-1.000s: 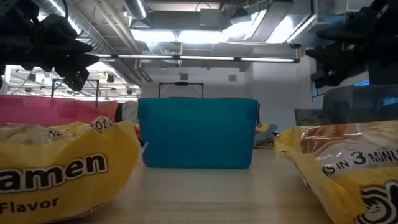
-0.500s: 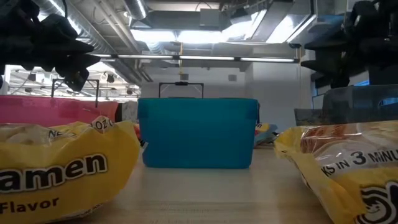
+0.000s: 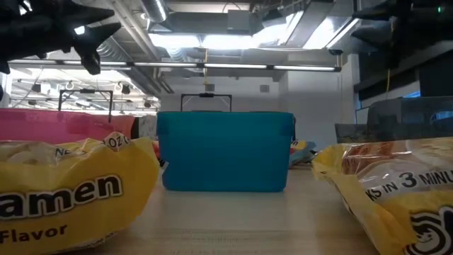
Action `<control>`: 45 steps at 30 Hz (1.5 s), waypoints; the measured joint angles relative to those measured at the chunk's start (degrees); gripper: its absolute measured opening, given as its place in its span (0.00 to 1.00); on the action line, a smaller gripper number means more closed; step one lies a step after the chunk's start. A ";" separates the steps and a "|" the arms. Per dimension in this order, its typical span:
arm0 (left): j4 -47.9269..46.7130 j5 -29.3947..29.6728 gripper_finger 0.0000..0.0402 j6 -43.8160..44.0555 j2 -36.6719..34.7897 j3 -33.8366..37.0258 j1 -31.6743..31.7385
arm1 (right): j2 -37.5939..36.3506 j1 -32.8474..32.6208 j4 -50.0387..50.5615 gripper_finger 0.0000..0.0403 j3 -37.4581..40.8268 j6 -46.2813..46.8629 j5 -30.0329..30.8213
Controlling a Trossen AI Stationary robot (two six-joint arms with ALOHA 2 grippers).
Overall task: Sort Maruchan noodles
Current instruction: Put the blue noodle pack into the blue bin
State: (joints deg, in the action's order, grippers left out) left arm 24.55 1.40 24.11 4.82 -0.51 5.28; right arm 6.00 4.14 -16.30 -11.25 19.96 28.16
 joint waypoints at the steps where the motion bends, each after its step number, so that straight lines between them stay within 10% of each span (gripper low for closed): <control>1: -0.04 1.76 0.25 -0.64 0.01 0.00 0.00 | 0.80 0.00 3.28 0.51 -2.26 -1.79 1.72; 11: -1.93 16.61 0.25 -0.38 0.04 0.02 0.00 | 23.36 0.31 38.29 0.51 -25.53 4.83 20.10; 19: -1.96 16.60 0.25 -0.30 0.04 0.02 0.00 | 40.20 12.53 67.71 0.51 -36.12 21.33 10.83; 32: -1.96 16.53 0.25 -0.10 0.04 0.02 0.00 | 57.25 40.34 64.38 0.51 -37.22 6.79 -15.65; 45: -3.16 16.53 0.25 -0.17 0.04 0.02 0.00 | 65.78 43.91 57.95 0.51 -37.22 -2.24 -20.89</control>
State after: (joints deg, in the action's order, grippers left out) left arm 21.39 17.93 23.94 4.86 -0.49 5.28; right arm 71.79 48.05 41.65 -48.47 17.72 7.27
